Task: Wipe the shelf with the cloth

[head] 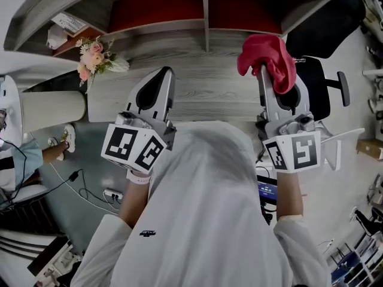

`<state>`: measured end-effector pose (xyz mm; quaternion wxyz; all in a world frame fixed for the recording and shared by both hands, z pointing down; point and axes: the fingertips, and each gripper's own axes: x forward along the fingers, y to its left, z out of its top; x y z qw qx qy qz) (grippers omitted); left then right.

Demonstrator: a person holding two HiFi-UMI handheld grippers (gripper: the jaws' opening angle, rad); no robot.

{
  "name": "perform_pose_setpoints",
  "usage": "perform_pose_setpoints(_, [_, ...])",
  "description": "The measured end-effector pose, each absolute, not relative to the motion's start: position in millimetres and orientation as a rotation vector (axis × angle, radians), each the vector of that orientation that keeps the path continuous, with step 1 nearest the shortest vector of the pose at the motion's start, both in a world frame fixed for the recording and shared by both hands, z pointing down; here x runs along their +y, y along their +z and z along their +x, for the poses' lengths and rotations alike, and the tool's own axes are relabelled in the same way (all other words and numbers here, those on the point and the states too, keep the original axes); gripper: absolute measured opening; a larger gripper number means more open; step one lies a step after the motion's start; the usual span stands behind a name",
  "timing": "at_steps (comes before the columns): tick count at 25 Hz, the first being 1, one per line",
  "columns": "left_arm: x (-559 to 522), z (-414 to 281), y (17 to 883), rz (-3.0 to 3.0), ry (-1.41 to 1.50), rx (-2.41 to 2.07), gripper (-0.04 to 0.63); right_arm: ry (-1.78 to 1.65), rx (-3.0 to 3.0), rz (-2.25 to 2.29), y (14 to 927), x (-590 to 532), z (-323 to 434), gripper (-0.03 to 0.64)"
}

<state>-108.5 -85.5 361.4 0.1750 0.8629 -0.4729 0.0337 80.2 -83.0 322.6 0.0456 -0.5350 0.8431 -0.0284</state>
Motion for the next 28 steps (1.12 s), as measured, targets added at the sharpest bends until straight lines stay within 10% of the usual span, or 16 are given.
perform_pose_setpoints(28, [-91.6,-97.2,362.6,2.466,0.092,-1.285,0.002,-0.128,2.595,-1.677,335.5,-79.8,84.6,0.089])
